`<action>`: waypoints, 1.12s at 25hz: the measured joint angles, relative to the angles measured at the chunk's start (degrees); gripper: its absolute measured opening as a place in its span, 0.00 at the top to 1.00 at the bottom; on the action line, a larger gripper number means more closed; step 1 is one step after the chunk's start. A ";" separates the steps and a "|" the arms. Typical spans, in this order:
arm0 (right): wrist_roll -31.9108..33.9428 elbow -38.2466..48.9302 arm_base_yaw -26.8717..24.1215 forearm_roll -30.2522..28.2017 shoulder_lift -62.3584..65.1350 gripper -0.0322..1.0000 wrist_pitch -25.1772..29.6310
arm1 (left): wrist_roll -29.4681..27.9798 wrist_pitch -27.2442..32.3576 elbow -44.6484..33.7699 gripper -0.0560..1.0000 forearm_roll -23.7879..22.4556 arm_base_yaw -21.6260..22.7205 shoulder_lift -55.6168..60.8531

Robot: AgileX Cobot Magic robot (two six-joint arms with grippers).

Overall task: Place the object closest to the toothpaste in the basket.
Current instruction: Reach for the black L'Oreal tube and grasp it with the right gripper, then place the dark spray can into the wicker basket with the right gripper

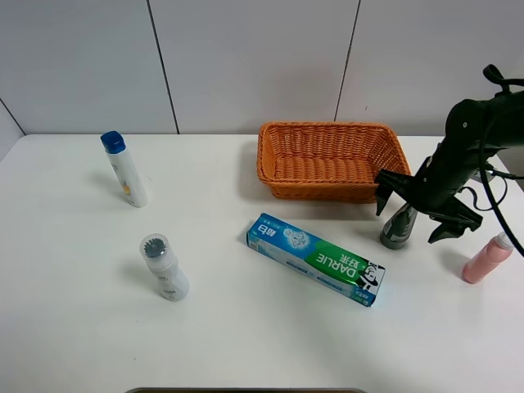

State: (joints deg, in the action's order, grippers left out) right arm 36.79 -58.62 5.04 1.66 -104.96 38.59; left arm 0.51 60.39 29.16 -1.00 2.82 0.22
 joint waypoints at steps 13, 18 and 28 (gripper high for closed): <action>0.05 0.00 0.00 0.00 0.00 0.62 0.00 | 0.00 0.00 0.00 0.06 0.00 0.00 0.00; 0.05 0.00 0.00 0.00 0.00 0.62 0.05 | 0.00 0.00 0.00 0.06 0.00 0.00 0.00; 0.05 0.00 0.00 0.00 0.00 0.62 0.05 | 0.00 0.00 0.00 0.06 0.00 0.00 0.00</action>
State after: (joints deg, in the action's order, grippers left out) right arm 36.84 -58.62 5.04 1.66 -104.96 38.64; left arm 0.51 60.39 29.16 -1.00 2.82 0.22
